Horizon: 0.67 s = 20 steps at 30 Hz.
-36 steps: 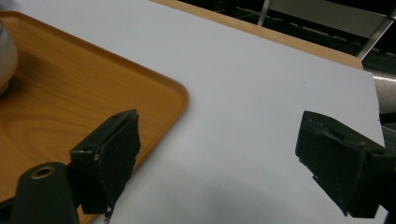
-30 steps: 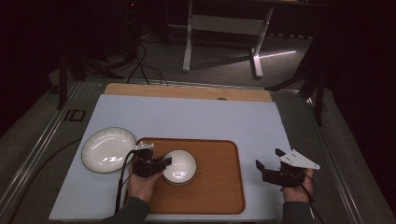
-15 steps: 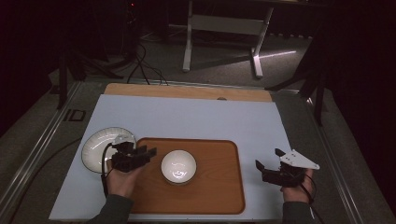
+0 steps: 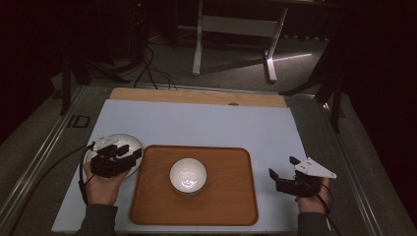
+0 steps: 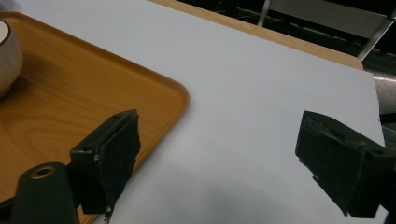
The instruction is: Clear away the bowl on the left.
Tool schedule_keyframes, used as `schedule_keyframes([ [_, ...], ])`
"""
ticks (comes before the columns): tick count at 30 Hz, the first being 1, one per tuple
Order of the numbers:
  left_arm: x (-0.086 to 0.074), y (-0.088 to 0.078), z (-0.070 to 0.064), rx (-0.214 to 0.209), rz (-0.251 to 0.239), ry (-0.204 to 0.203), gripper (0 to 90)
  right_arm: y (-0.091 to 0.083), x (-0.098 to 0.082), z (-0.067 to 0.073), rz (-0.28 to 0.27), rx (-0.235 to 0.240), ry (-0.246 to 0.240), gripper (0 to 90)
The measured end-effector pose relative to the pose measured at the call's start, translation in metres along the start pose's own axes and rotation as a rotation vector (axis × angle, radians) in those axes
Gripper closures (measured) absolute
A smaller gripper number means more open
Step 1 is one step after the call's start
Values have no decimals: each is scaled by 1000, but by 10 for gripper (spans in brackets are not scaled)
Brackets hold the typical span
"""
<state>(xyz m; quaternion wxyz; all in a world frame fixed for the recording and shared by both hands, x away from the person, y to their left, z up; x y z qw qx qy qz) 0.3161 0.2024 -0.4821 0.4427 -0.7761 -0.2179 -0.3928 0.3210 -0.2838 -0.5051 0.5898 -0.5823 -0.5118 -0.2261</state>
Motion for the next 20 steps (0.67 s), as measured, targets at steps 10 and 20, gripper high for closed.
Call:
schedule_keyframes([
  [10,-4,-23,42,126,-28,-13,429,3,-3,-2,7,-2,11,133],
  [20,-15,-31,69,222,-85,-40,408,9,-7,5,22,6,-19,134],
])
Point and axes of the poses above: each handheld gripper's, and its own axes: y roughly forward along the jaws, x roughly out of its top, z roughly to its left, the point moved 7 cm from there along y, roughly forward along the jaws, and after that the axes turned 12 degrees about -x, right-handed, at the moved point
